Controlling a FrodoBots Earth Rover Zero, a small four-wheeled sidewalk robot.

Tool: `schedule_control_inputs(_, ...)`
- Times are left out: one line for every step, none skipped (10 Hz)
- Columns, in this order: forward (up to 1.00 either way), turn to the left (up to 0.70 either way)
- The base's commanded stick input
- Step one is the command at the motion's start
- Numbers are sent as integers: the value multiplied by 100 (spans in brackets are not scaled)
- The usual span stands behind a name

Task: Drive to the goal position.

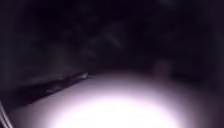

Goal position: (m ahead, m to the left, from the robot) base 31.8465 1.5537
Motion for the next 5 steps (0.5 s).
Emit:
schedule_control_inputs(100, -27)
schedule_control_inputs(100, -25)
schedule_control_inputs(100, 0)
schedule_control_inputs(100, 0)
schedule_control_inputs(100, 0)
